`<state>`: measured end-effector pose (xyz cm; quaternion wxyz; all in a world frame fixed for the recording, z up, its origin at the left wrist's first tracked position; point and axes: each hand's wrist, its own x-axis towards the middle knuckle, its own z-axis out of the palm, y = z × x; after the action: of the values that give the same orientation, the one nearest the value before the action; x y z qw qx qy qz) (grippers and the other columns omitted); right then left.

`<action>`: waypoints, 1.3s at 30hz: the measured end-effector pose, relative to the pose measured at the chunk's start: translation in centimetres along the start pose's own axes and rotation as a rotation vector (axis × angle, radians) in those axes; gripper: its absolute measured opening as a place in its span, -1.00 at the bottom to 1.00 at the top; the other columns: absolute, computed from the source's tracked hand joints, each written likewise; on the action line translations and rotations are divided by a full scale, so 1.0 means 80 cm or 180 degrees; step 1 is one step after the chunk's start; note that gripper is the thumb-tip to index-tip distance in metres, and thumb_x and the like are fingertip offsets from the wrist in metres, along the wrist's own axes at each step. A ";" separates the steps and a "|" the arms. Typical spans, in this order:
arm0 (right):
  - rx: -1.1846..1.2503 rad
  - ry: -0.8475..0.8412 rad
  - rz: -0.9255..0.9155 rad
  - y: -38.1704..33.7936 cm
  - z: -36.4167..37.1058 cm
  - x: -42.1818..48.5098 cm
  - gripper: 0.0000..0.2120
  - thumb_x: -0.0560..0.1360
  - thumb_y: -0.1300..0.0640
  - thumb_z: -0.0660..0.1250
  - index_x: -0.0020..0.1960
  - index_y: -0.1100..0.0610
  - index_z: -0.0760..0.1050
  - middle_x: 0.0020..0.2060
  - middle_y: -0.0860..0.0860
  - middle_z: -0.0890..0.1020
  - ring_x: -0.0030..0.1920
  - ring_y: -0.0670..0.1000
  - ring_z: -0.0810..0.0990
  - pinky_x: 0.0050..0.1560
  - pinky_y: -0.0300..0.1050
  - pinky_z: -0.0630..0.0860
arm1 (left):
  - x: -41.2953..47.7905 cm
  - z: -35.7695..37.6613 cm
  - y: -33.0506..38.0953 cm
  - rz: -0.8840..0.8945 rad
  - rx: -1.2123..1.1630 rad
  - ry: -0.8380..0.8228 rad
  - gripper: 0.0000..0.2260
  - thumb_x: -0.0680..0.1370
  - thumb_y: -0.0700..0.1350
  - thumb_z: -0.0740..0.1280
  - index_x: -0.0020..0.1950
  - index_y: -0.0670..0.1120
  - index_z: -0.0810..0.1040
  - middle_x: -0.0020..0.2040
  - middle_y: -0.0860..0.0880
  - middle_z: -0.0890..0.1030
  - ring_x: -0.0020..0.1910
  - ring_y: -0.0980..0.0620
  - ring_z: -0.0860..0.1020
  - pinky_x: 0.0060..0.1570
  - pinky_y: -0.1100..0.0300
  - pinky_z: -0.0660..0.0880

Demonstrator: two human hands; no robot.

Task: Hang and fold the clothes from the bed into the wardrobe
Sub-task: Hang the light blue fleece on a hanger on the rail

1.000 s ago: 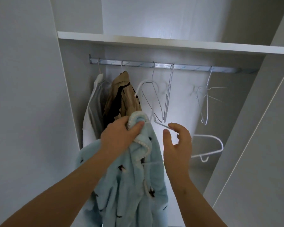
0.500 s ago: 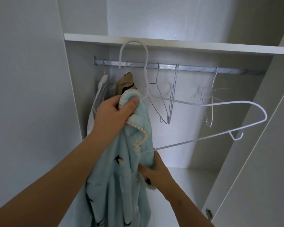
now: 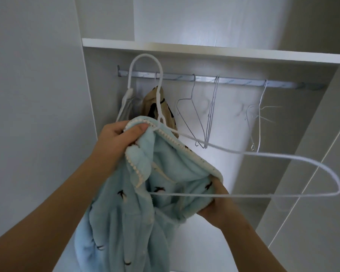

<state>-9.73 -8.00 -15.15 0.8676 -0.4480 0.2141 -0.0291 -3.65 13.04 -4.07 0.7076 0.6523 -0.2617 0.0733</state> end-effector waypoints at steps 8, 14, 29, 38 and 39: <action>0.0374 0.0040 0.0070 0.062 0.002 0.018 -0.57 0.58 -0.08 0.11 0.32 0.17 0.34 0.09 0.15 0.56 0.12 0.19 0.52 0.15 0.13 0.47 | 0.001 0.027 0.012 -0.0050 -0.0514 0.0419 -0.66 0.48 -0.11 0.32 -0.50 -0.01 0.62 -0.51 0.07 0.57 -0.49 0.18 0.55 -0.46 0.36 0.47; 0.0767 -0.0241 0.0945 0.075 -0.009 0.010 -0.65 0.41 0.00 0.41 0.05 0.26 0.60 0.02 0.24 0.65 -0.05 0.25 0.66 -0.21 0.10 0.61 | 0.004 0.034 0.023 -0.0044 -0.0702 0.0521 -0.74 0.44 -0.04 0.33 -0.43 -0.04 0.64 -0.47 0.06 0.61 -0.46 0.17 0.58 -0.46 0.37 0.48; 0.0160 -0.0759 -0.0337 -0.045 -0.037 0.006 -0.64 0.37 -0.01 0.33 0.05 0.19 0.60 0.01 0.18 0.66 -0.02 0.13 0.66 -0.05 0.04 0.61 | 0.021 -0.058 -0.009 0.0016 0.0777 0.0455 -0.76 0.44 -0.06 0.34 -0.31 -0.21 0.48 -0.53 0.06 0.44 -0.51 0.17 0.37 -0.52 0.37 0.33; 0.0381 -0.1069 0.0322 -0.089 -0.060 0.002 -0.34 0.38 -0.33 0.20 0.13 0.20 0.62 0.12 0.23 0.61 0.07 0.25 0.61 -0.01 0.14 0.57 | 0.021 -0.079 -0.032 0.0093 0.2054 0.0263 -0.78 0.48 -0.20 0.38 -0.39 -0.09 0.54 -0.47 -0.04 0.53 -0.52 0.18 0.44 -0.51 0.45 0.32; 0.0304 -0.1008 0.0344 -0.089 -0.059 0.004 -0.36 0.41 -0.34 0.17 0.11 0.17 0.63 0.11 0.22 0.61 0.07 0.23 0.61 0.00 0.13 0.56 | 0.021 -0.078 -0.032 0.0087 0.2118 0.0212 -0.78 0.47 -0.21 0.38 -0.39 -0.09 0.54 -0.45 -0.07 0.54 -0.50 0.15 0.45 -0.50 0.46 0.33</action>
<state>-10.35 -15.96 -12.02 0.9111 -0.3930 0.0968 0.0784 0.62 18.27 -5.64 0.4629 0.8413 -0.2089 0.1855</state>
